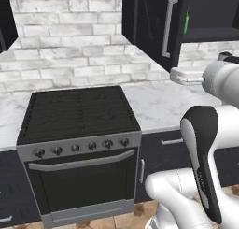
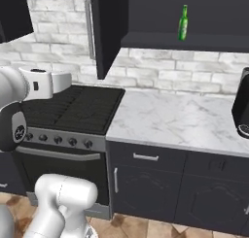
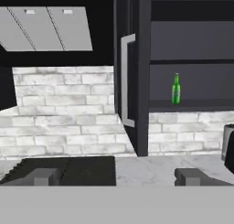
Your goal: Sort all alcoholic drinks to one cabinet, and non-alcoholic drinks to the other.
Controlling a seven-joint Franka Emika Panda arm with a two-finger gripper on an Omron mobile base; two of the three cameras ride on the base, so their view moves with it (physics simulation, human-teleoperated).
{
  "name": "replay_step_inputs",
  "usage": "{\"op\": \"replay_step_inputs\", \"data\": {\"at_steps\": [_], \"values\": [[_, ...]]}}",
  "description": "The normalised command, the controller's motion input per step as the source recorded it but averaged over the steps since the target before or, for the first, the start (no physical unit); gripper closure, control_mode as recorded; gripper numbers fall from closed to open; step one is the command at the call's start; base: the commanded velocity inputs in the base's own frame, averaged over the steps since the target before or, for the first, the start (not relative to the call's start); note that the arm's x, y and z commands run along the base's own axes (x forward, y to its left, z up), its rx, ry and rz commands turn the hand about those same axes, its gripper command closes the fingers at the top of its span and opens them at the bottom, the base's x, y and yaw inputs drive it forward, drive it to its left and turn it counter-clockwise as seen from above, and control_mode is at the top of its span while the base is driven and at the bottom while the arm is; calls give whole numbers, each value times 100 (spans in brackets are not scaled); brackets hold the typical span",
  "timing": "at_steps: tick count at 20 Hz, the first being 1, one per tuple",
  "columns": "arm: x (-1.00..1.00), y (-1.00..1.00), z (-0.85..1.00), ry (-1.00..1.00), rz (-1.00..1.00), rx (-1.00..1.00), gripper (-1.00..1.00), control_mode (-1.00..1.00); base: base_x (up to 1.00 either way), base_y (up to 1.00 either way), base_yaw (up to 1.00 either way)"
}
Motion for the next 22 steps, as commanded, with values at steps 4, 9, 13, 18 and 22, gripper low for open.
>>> {"op": "replay_step_inputs", "data": {"at_steps": [4, 9, 13, 18, 22], "values": [[0, 0, 0, 0, 0, 0, -100, 100, 0, 48, 0], [0, 0, 0, 0, 0, 0, -100, 100, 0, 47, 0], [0, 0, 0, 0, 0, 0, -100, 100, 0, 47, 0], [0, 0, 0, 0, 0, 0, -100, 100, 0, 46, 0], [0, 0, 0, 0, 0, 0, -100, 100, 0, 47, 0]]}}
